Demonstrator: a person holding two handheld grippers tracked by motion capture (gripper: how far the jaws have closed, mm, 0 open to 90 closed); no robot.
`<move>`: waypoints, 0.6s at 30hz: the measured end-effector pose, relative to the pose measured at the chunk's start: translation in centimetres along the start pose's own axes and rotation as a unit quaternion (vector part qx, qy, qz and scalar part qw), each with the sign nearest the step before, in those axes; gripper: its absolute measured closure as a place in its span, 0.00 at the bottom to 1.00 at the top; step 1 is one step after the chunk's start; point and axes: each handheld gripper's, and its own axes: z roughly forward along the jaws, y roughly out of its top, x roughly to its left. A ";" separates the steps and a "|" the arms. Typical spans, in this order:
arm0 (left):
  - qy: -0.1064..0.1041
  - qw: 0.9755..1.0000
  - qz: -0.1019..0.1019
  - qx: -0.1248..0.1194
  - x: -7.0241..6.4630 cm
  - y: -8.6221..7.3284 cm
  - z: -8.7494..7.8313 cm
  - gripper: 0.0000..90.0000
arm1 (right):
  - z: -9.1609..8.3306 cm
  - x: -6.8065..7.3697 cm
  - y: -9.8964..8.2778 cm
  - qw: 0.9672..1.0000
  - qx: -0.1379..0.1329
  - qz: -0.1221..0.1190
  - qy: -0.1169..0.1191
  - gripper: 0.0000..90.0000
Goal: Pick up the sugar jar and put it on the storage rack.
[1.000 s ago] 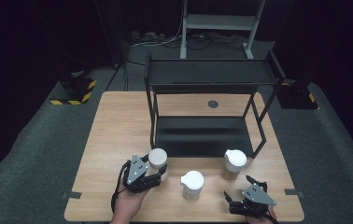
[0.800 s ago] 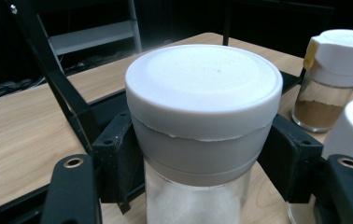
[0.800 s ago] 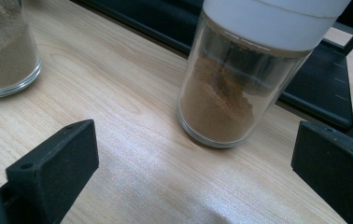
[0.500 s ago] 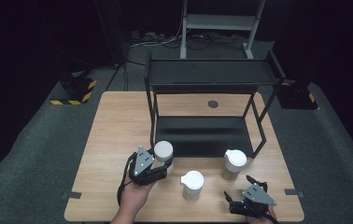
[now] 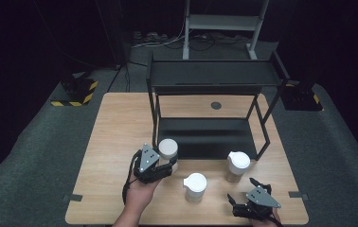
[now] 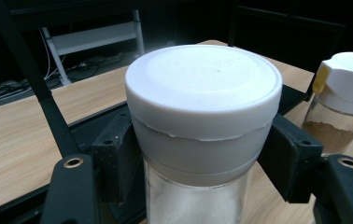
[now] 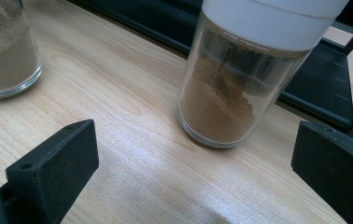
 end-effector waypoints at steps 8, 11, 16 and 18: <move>0.007 1.000 0.002 0.005 0.0 0.0 1.2 0.38 | 0.0 0.0 0.0 1.000 0.000 0.000 0.002 0.00; 0.010 1.000 0.002 0.006 -0.1 0.1 1.8 0.38 | 0.0 0.0 0.0 1.000 0.000 -0.001 0.002 0.00; 0.010 1.000 0.002 0.008 -0.2 0.3 2.7 0.38 | 0.0 0.0 0.0 1.000 -0.001 0.001 0.004 0.00; 0.011 1.000 0.003 0.008 -0.3 0.3 3.1 0.38 | 0.0 -0.1 0.0 1.000 -0.001 0.001 0.005 0.00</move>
